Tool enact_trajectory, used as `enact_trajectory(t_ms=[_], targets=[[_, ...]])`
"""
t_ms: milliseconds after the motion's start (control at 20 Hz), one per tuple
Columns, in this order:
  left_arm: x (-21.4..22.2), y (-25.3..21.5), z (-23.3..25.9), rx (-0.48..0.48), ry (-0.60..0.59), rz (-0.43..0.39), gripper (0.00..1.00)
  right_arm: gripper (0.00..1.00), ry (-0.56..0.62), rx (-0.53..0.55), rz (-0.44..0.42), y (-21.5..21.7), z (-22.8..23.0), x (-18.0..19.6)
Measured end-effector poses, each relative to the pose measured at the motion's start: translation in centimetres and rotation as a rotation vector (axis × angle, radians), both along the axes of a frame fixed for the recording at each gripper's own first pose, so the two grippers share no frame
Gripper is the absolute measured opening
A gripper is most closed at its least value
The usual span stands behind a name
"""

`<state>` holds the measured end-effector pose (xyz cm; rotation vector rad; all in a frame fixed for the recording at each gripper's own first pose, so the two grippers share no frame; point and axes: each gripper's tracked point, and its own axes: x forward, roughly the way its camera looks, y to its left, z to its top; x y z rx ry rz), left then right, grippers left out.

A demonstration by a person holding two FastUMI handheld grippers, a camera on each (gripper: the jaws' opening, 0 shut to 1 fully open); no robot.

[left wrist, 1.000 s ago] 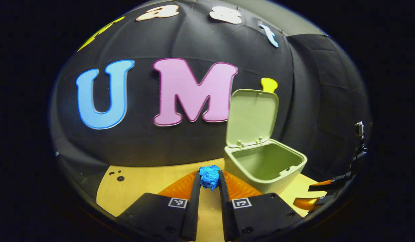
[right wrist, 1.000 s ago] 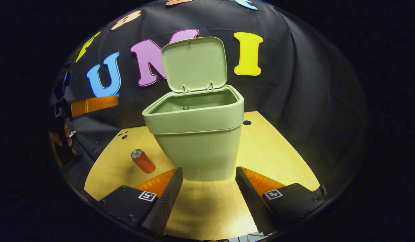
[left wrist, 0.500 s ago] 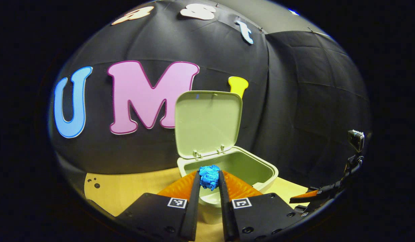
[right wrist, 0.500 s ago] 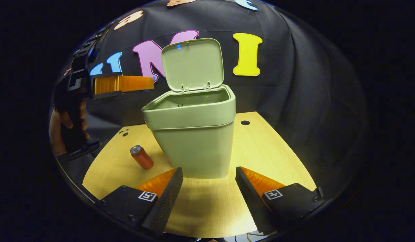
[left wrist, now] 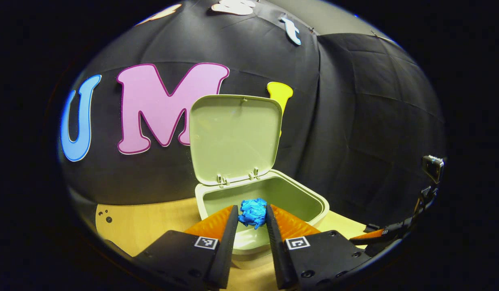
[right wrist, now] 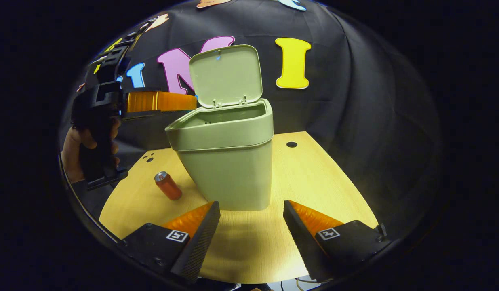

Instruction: Press the lid of the desktop garbage bin to open it, pick up the crumpled paper on the desktop and throw it into the bin, then pick up the pop can on the desktop and drop it into the bin, and finally close the garbage bin lid.

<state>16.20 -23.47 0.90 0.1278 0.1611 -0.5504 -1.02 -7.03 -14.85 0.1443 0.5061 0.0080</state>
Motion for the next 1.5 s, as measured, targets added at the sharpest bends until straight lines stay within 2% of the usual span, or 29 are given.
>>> enact_trajectory(t_ms=[150, 250, 600, 800, 1000, 1150, 1300, 1500], targets=[[-0.1, 0.7, 0.2, -0.021, -0.002, 0.024, 0.85, 0.99, 0.0, 0.0, 0.008, 0.1, 0.0, -0.2], [-0.3, 1.6, 0.7, -0.037, -0.014, 0.049, 0.95, 0.99, -0.002, -0.001, 0.014, 0.2, 0.0, -0.3], [-1.8, 9.1, 1.3, -0.037, -0.092, 0.213, 0.96, 0.99, 0.001, -0.007, 0.074, 2.6, 0.0, -0.6], [-3.7, 14.4, -0.1, -0.052, -0.075, 0.305, 0.96, 0.99, 0.005, -0.029, 0.143, 5.4, -0.3, -0.8], [-5.7, 19.2, -2.2, -0.002, -0.054, 0.357, 0.96, 0.99, -0.006, 0.006, 0.228, 9.4, 0.0, -0.6], [-7.0, 22.9, -2.9, -0.027, -0.035, 0.407, 0.96, 0.99, -0.017, -0.021, 0.248, 11.4, -0.4, 0.4], [-8.2, 26.5, -3.4, -0.04, -0.025, 0.466, 0.96, 0.99, -0.011, -0.003, 0.258, 14.0, -1.0, 1.4], [-9.9, 30.8, -5.0, -0.027, -0.003, 0.513, 0.96, 0.99, -0.012, -0.029, 0.286, 17.2, -2.0, 3.0]])
